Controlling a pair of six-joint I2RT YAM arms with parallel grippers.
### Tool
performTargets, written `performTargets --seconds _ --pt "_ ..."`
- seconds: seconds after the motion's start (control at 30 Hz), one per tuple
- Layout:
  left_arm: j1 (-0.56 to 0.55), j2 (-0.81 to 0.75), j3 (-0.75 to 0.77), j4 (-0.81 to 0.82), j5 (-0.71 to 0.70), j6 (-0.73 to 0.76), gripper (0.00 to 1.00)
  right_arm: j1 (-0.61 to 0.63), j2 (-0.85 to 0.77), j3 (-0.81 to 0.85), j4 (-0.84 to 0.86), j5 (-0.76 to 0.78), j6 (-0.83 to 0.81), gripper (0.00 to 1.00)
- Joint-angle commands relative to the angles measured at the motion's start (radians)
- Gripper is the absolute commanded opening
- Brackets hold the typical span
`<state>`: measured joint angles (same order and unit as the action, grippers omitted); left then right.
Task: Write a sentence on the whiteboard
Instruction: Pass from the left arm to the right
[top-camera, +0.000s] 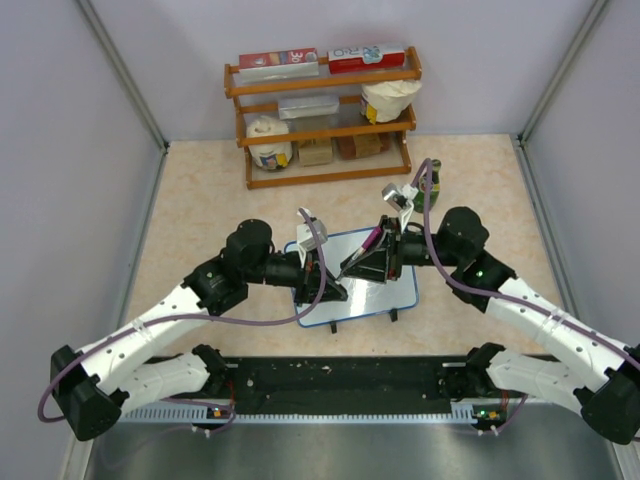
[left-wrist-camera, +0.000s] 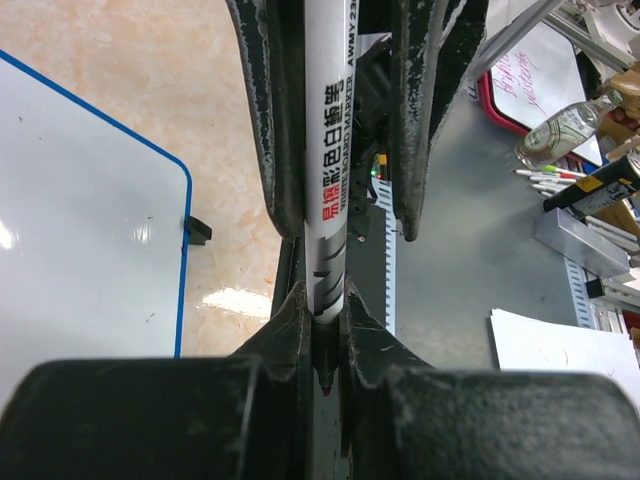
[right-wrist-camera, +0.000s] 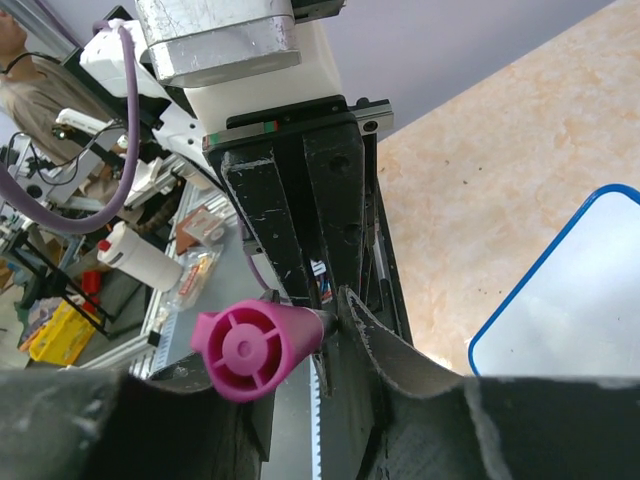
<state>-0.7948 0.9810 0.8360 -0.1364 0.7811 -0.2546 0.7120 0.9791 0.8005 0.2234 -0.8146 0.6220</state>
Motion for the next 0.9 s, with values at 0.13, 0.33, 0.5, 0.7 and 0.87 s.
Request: performTargets --seconds 0.13,0.33,0.5,0.7,0.87 --pt "0.0 0.013 0.046 0.031 0.014 0.025 0.0 -0.003 0.015 0.022 0.042 -0.049 -0.007 0.15" --pt "0.0 0.002 0.055 -0.012 -0.023 0.057 0.0 -0.003 0.004 0.022 0.004 -0.028 -0.036 0.0" --pt "0.003 -0.031 0.058 -0.06 -0.111 0.083 0.36 -0.003 -0.022 0.022 -0.051 0.028 -0.073 0.0" --pt "0.005 -0.102 0.003 -0.072 -0.319 0.041 0.76 -0.003 -0.068 0.006 -0.153 0.185 -0.12 0.0" --pt "0.064 -0.148 -0.047 -0.124 -0.508 -0.008 0.8 -0.003 -0.095 -0.004 -0.271 0.35 -0.153 0.0"
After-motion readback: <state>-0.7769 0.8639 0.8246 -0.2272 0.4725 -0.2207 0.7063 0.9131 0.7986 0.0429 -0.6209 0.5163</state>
